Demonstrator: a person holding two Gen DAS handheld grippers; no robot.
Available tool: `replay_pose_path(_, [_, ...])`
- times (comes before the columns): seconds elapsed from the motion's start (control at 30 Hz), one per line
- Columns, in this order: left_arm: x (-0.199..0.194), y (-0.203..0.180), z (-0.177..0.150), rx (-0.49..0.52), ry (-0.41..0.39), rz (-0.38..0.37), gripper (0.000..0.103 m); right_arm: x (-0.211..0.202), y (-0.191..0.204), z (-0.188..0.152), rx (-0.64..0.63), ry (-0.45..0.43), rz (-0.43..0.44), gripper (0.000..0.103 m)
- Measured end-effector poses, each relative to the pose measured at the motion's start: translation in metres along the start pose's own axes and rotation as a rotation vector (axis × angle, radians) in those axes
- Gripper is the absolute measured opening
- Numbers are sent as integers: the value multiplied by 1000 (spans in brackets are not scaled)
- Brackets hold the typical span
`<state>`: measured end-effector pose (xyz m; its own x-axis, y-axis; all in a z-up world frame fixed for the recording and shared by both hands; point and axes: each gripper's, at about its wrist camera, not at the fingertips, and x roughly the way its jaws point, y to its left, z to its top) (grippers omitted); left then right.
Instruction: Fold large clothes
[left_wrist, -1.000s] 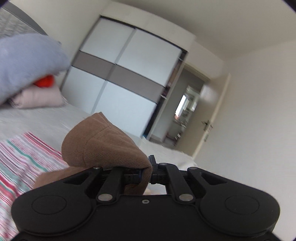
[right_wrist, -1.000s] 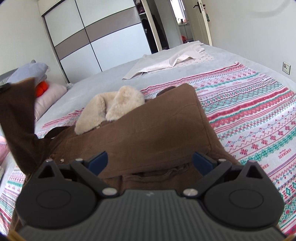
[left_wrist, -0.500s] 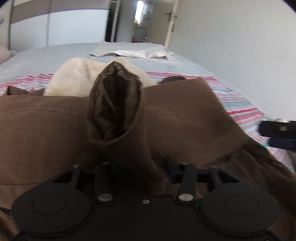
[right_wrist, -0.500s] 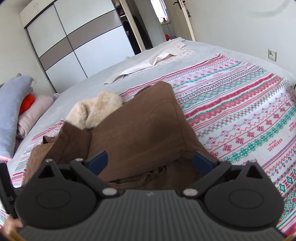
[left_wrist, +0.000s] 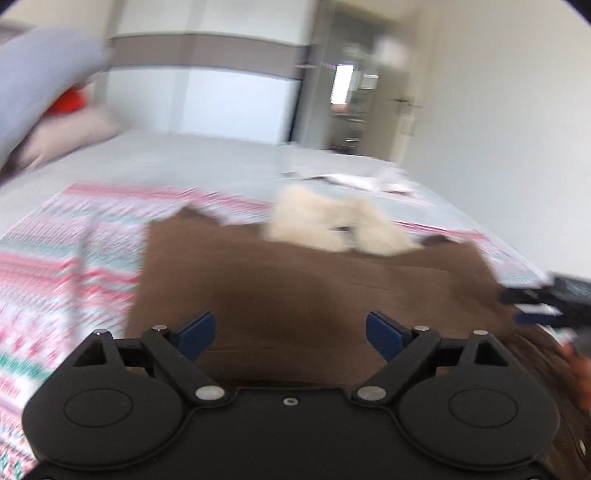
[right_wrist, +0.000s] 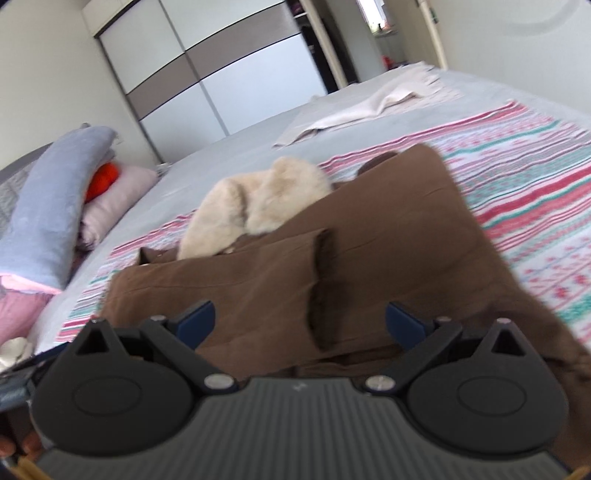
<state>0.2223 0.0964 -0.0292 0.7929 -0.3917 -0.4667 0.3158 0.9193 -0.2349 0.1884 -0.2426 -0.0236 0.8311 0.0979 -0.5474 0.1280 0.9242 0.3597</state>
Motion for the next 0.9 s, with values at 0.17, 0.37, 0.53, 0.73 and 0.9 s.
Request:
replay_pose_path(0.17, [8, 44, -3, -143, -92, 47, 81, 37, -2, 0, 44, 57, 14, 80])
replay_pose_path(0.37, [24, 54, -4, -204, -111, 35, 30, 52, 15, -2, -53, 43, -39, 11])
replay_pose_path(0.53, [30, 39, -4, -105, -93, -8, 24, 24, 47, 3, -261, -158, -115, 9])
replay_pose_path(0.73, [57, 32, -15, -41, 83, 60, 25, 68, 21, -19, -271, 21, -266, 13])
replay_pose_path(0.9, [38, 27, -11, -39, -27, 36, 25, 43, 29, -10, -270, -100, -258, 47])
